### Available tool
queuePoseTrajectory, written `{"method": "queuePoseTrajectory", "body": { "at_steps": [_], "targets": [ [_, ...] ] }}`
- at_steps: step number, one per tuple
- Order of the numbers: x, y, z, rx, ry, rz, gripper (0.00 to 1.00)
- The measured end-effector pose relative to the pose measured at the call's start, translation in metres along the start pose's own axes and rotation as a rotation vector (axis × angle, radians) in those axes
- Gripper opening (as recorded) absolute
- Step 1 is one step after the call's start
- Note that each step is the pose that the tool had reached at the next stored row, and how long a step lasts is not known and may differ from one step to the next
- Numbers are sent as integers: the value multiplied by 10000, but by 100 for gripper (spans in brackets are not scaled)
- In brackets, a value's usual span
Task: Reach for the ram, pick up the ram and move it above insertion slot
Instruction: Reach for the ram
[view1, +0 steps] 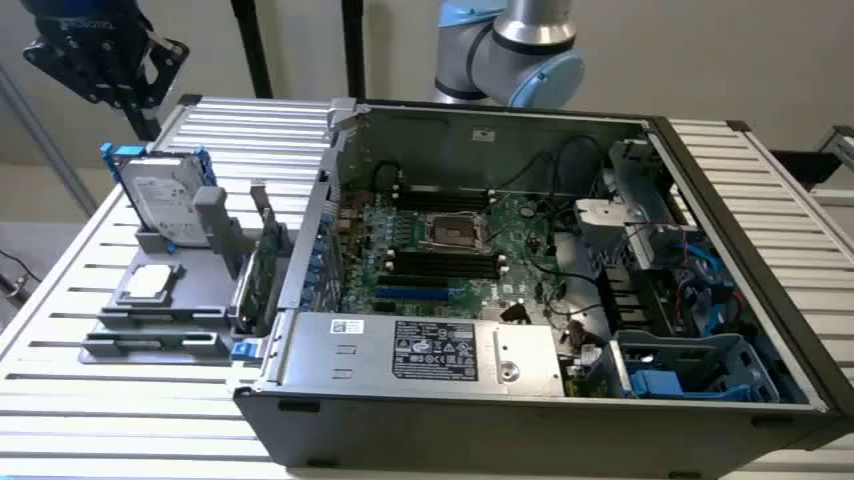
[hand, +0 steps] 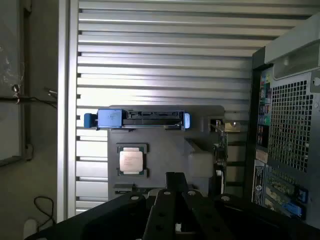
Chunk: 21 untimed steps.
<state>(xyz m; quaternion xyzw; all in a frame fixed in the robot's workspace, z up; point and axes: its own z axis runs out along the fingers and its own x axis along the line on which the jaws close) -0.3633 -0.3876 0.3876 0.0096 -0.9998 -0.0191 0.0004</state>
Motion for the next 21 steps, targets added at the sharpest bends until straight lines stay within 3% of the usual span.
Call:
{"method": "queuePoseTrajectory", "body": {
  "at_steps": [21],
  "targets": [
    [1, -19, -2, 1, 2, 1, 11]
  ]
}}
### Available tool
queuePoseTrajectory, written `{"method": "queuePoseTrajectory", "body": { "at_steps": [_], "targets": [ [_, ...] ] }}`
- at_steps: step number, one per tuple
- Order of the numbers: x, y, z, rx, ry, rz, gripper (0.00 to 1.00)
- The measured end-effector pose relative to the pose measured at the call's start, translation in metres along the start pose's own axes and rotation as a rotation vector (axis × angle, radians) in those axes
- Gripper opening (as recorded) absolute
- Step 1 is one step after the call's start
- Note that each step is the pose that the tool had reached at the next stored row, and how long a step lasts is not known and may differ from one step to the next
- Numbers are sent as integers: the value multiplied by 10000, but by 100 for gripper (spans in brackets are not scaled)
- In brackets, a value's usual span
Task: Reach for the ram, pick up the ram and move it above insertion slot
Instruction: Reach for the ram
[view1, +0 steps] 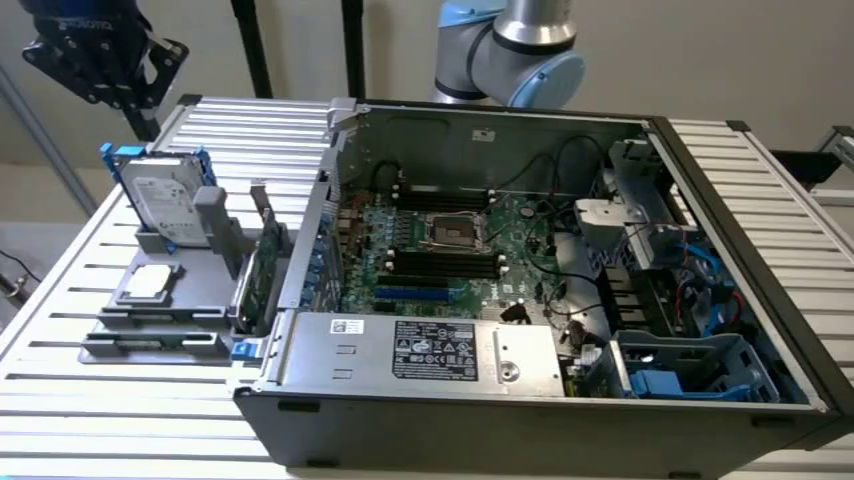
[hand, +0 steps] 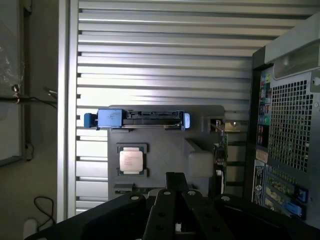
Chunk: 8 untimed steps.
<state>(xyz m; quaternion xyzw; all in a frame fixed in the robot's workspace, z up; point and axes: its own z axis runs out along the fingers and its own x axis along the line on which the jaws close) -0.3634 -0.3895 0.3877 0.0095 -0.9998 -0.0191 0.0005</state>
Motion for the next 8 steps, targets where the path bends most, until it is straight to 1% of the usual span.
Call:
{"method": "queuePoseTrajectory", "body": {
  "at_steps": [3, 8],
  "targets": [
    [1, -96, -2, -2, -2, 0, 11],
    [6, -323, -9, -1, -2, 0, 11]
  ]
}}
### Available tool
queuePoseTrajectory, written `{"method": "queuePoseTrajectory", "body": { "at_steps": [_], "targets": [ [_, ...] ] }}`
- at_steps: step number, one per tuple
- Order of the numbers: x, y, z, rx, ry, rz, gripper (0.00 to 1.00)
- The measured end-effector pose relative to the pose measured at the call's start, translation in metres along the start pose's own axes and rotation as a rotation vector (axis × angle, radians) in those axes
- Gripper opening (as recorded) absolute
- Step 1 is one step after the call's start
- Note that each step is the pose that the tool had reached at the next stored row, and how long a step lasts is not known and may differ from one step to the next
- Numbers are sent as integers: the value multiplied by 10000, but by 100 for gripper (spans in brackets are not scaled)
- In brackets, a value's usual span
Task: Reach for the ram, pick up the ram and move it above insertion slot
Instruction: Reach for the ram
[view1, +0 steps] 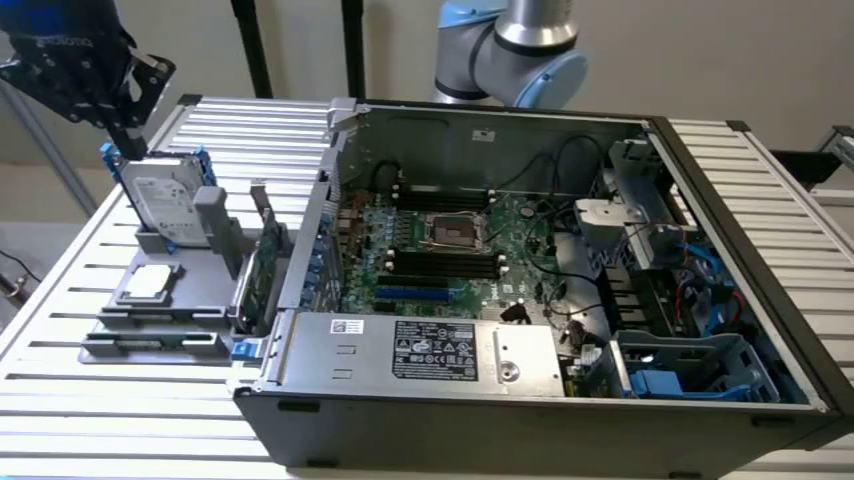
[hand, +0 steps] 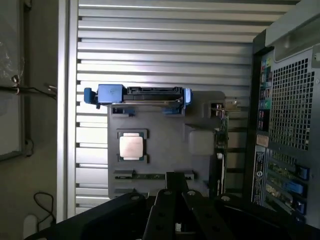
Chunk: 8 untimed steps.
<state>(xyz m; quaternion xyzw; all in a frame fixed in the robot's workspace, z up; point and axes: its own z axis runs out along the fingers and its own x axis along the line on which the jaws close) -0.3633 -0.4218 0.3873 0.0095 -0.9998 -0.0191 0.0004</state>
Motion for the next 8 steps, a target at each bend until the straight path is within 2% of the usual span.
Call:
{"method": "queuePoseTrajectory", "body": {
  "at_steps": [8],
  "targets": [
    [6, -343, 3, 5, 1, -2, 11]
  ]
}}
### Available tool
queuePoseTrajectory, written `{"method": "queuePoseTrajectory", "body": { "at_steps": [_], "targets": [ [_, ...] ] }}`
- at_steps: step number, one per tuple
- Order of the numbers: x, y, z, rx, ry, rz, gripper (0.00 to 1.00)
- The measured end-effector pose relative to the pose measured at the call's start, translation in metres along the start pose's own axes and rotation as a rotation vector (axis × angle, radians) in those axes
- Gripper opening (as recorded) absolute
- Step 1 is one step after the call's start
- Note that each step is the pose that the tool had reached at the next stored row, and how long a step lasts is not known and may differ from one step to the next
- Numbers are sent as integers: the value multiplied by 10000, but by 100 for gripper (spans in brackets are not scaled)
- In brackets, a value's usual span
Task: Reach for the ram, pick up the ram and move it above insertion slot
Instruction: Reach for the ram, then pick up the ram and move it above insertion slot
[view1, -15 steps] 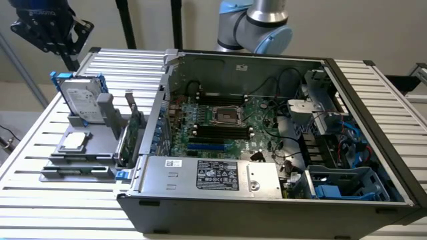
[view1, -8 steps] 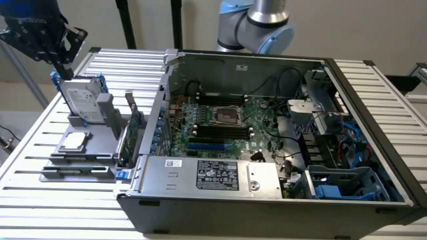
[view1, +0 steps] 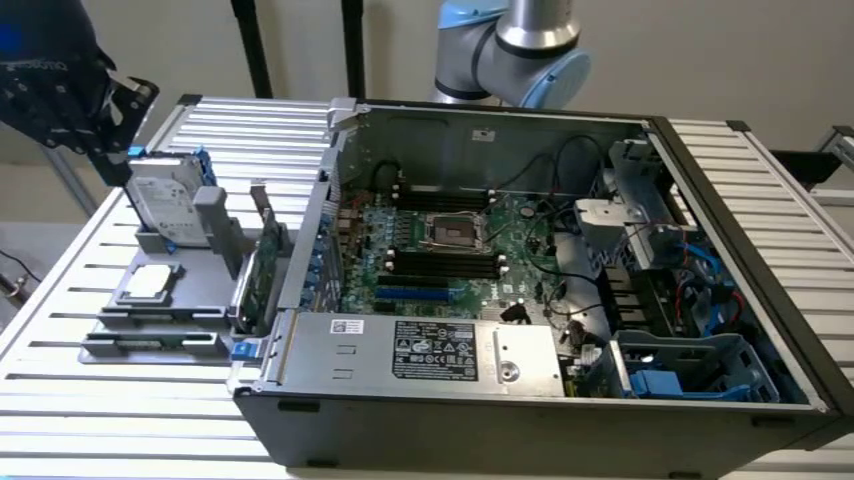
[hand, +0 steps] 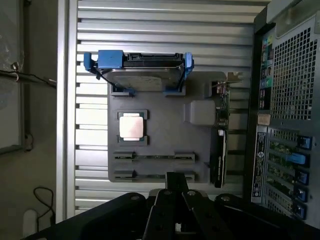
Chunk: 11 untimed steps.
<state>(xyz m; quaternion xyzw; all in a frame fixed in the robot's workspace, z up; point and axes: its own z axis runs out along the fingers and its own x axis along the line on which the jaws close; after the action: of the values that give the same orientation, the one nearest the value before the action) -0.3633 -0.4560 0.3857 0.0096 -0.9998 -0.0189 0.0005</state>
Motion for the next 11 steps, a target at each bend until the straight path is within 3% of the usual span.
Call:
{"method": "queuePoseTrajectory", "body": {
  "at_steps": [7, 11],
  "targets": [
    [9, -145, 36, 8, 55, -1, 11],
    [29, -169, 51, 25, 59, -7, 11]
  ]
}}
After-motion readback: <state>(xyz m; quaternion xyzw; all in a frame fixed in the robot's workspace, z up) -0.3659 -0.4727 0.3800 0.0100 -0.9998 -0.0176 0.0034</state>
